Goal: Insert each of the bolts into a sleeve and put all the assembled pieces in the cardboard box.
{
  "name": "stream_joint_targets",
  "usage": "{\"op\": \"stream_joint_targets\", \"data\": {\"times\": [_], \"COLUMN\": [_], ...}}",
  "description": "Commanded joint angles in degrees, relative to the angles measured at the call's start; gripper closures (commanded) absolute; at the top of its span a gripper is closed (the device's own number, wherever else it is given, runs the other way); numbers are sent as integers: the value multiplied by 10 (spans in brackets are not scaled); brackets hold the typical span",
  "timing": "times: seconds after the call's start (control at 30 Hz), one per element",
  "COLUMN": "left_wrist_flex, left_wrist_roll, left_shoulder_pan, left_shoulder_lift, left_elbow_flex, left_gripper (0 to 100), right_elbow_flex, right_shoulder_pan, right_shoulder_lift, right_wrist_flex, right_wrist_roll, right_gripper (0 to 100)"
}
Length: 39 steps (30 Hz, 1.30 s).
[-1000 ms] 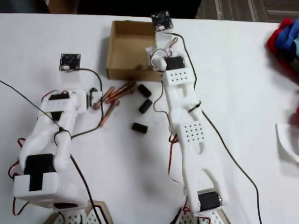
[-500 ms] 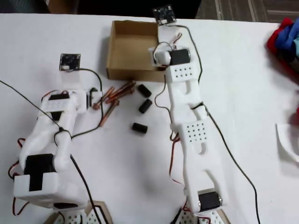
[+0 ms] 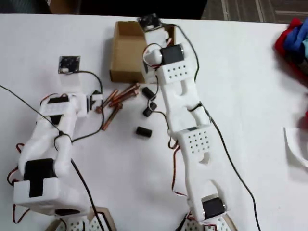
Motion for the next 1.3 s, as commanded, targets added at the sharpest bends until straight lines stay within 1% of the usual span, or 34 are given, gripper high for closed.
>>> {"op": "stream_joint_targets", "data": {"times": [0.0,0.03,0.1,0.17,0.23,0.3,0.37,0.47,0.57,0.73,1.0,1.13,1.27], "left_wrist_flex": [3,3,3,8,30,45,47,38,22,18,18,18,18], "left_wrist_roll": [7,7,7,7,8,22,48,66,66,66,66,66,66], "left_shoulder_pan": [-21,-25,-25,-25,-32,-44,-62,-76,-77,-78,-78,-78,-78], "left_shoulder_lift": [-6,-6,-7,-22,-50,-80,-96,-97,-99,-98,-98,-98,-98], "left_elbow_flex": [-26,-26,-26,-23,-22,-20,-13,-1,9,10,10,10,10], "left_gripper": [860,860,860,860,860,860,860,860,860,860,860,860,860], "right_elbow_flex": [163,231,375,502,606,682,753,837,885,909,907,907,902], "right_shoulder_pan": [-16,-22,-37,-58,-68,-72,-85,-123,-144,-134,-130,-130,-132], "right_shoulder_lift": [-137,-174,-245,-301,-346,-383,-410,-429,-429,-428,-428,-416,-378], "right_wrist_flex": [17,17,15,5,-44,-114,-175,-222,-263,-335,-342,-344,-352], "right_wrist_roll": [4,1,-1,1,7,40,86,140,182,217,290,307,308], "right_gripper": [937,953,954,929,890,855,847,846,846,844,844,844,844]}}
